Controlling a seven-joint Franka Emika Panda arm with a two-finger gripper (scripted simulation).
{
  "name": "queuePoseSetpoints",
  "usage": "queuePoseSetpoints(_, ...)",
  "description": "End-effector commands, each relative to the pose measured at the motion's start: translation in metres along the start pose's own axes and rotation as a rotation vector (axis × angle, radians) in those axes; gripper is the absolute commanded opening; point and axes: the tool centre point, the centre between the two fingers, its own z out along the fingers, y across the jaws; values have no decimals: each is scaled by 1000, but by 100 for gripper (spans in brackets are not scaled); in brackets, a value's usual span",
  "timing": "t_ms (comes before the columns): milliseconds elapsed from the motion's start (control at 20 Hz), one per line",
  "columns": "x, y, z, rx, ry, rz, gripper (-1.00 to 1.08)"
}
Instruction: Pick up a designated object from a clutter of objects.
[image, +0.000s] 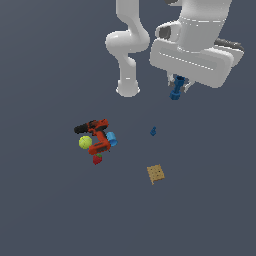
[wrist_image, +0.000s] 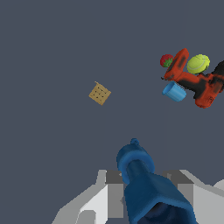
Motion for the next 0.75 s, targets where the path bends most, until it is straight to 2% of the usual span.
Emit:
queuePoseSetpoints(0, -3, 5, -21, -1, -1, 0, -100)
queuePoseSetpoints(350, -8, 13, -59, -1, -1, 0, -100)
queuePoseSetpoints(700, -9, 15, -71, -1, -1, 0, -100)
